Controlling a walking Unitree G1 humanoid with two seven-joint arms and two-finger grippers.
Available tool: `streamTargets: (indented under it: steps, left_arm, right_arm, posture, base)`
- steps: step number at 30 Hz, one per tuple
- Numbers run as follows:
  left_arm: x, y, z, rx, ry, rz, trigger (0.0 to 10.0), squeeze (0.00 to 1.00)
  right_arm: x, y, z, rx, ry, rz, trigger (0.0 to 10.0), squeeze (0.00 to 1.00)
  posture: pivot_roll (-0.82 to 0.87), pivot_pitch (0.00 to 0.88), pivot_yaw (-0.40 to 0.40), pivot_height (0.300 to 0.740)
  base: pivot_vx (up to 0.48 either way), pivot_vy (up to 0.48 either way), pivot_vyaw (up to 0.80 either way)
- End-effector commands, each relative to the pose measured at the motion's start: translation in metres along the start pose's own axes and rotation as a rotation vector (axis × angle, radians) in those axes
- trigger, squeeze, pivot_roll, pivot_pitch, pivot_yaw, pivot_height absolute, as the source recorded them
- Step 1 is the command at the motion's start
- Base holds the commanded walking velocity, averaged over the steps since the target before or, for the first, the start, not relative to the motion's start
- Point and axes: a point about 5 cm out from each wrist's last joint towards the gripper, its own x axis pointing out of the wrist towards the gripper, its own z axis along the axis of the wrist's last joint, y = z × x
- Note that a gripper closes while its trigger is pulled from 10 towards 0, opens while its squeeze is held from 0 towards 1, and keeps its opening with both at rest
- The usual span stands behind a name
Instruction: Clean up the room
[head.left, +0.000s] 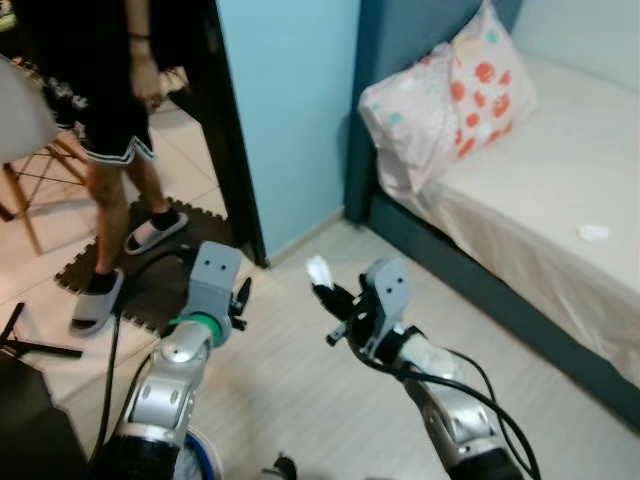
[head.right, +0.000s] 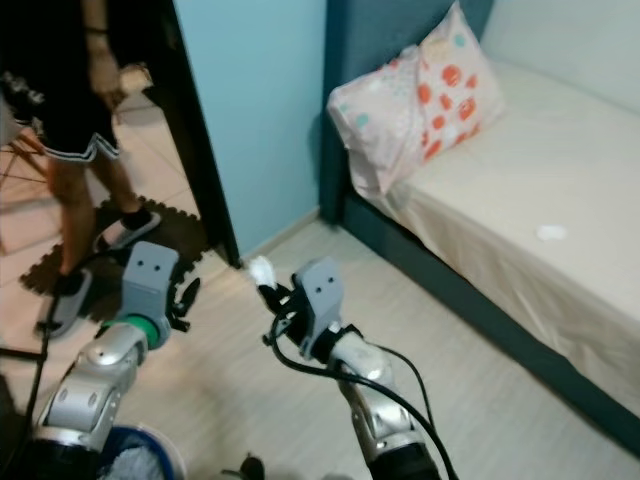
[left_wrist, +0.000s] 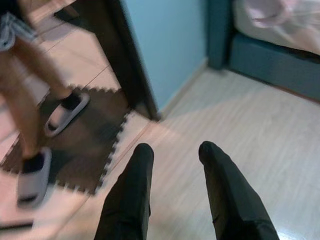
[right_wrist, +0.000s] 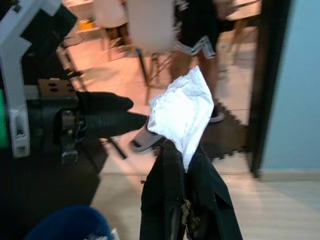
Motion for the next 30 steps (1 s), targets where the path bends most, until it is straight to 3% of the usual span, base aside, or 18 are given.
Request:
streamTargets:
  steps: [1,7,12,30]
  left_arm:
    - [-0.001,-0.003,-0.002,-0.007,0.009,-0.010,10.0,0.00]
    - [0.002,-0.008,0.006,-0.011,-0.029,-0.019,10.0,0.00]
    - [0.005,-0.011,0.012,-0.019,-0.048,-0.017,10.0,0.00]
    - [0.005,-0.017,0.018,-0.031,-0.081,-0.042,10.0,0.00]
  right_arm:
    - [-0.002,-0.001,-0.002,0.013,0.006,-0.014,10.0,0.00]
    - [-0.002,-0.004,-0.002,0.049,-0.014,-0.067,10.0,0.00]
    - [-0.002,-0.012,0.001,0.112,-0.055,-0.161,10.0,0.00]
    - [-0.003,-0.014,0.001,0.137,-0.058,-0.186,10.0,0.00]
  posture:
    - [-0.10,0.000,0.087,0.740]
    - [-0.10,0.000,0.090,0.740]
    - [-0.11,0.000,0.096,0.740]
    - [-0.11,0.000,0.096,0.740]
  base:
    - [0.000,0.000,0.77]
    - [0.000,0.000,0.62]
    - [0.000,0.000,0.00]
    - [0.000,0.000,0.00]
